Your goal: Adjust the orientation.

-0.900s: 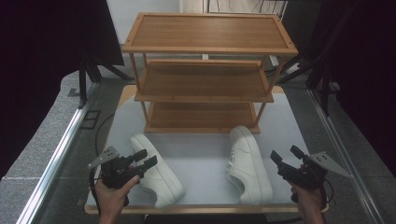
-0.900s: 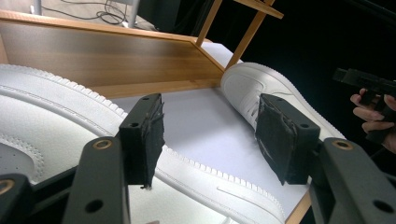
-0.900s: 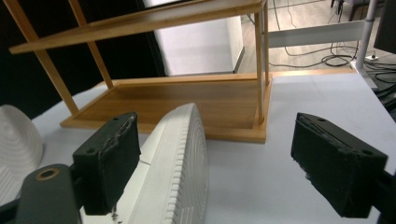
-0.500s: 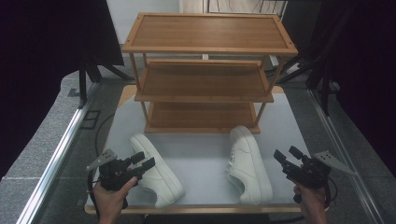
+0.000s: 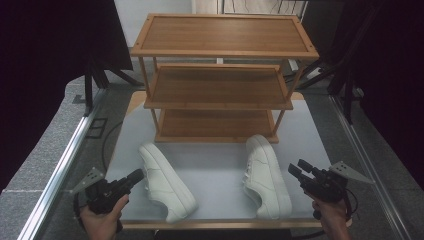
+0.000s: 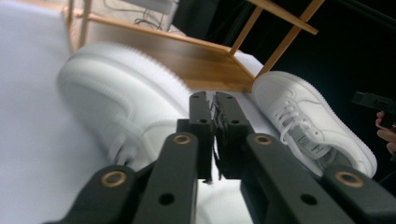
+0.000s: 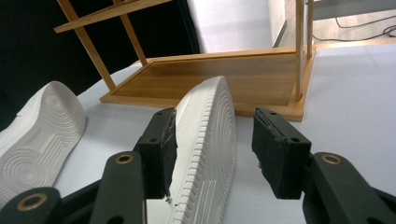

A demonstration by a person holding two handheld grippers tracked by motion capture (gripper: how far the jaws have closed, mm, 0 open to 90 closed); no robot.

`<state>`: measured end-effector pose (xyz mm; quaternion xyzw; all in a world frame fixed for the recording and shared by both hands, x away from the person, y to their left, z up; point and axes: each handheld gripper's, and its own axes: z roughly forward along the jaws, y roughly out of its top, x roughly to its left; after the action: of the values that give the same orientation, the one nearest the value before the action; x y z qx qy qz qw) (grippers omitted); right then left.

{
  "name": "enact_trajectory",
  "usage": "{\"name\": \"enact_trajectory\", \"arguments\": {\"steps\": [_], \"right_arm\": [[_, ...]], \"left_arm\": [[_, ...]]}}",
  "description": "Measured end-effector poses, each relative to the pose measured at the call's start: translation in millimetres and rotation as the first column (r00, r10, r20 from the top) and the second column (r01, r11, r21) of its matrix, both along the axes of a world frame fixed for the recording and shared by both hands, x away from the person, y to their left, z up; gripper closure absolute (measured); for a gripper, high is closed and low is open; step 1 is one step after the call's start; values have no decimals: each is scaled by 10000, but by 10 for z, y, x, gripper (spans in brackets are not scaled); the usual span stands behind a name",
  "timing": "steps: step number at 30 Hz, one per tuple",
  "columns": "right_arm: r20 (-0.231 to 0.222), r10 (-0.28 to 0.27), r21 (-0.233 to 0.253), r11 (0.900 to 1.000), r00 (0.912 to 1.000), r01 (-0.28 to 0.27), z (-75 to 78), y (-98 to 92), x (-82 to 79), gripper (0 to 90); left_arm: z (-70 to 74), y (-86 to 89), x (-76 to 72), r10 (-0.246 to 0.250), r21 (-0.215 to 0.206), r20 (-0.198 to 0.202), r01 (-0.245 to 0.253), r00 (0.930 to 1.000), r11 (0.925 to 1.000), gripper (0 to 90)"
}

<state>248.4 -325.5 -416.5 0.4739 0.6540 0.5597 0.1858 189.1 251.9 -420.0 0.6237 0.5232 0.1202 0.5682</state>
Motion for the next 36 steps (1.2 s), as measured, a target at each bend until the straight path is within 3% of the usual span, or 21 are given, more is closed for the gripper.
{"name": "enact_trajectory", "arguments": {"steps": [3, 5, 8, 9, 15, 19, 22, 32, 36], "right_arm": [[-33, 41, -9, 10000, 10000, -41, 7, 11, 1, 485], [-23, 88, -107, 9999, 10000, -89, 17, 28, -1, 477], [-87, 75, -138, 9999, 9999, -76, 18, 50, 0, 473], [-124, 55, -178, 9998, 9999, -57, 14, 51, 3, 473], [-233, -99, -145, 9998, 9997, 96, -16, 31, 19, 480], [-313, -249, -76, 9997, 9992, 247, -26, 14, 22, 482], [-334, -272, -93, 9996, 9991, 269, -27, 17, 17, 485], [-433, -427, 14, 9991, 9982, 428, -33, -5, 16, 483], [-390, -421, 18, 9991, 9983, 422, -27, 2, 16, 484]], "left_arm": [[-48, 1, -126, -22, 135, -216, 25, 9998, 9999, 896], [-112, -48, -193, -284, 82, -507, 289, 9983, 9995, 897], [-195, -125, -245, -610, 343, -855, 642, 9945, 9973, 898], [-287, -192, -286, -884, 419, -1260, 943, 9881, 9947, 897], [-482, -376, -296, -1228, 539, -1829, 1346, 9754, 9894, 897], [-495, -436, -241, -1567, 127, -1805, 1616, 9710, 9868, 898], [-470, -470, -204, -1627, 253, -1717, 1695, 9716, 9852, 898], [-398, -549, -99, -1954, 106, -1565, 1995, 9682, 9799, 897], [-362, -624, -4, -2102, 312, -1526, 2173, 9657, 9756, 890]]}}
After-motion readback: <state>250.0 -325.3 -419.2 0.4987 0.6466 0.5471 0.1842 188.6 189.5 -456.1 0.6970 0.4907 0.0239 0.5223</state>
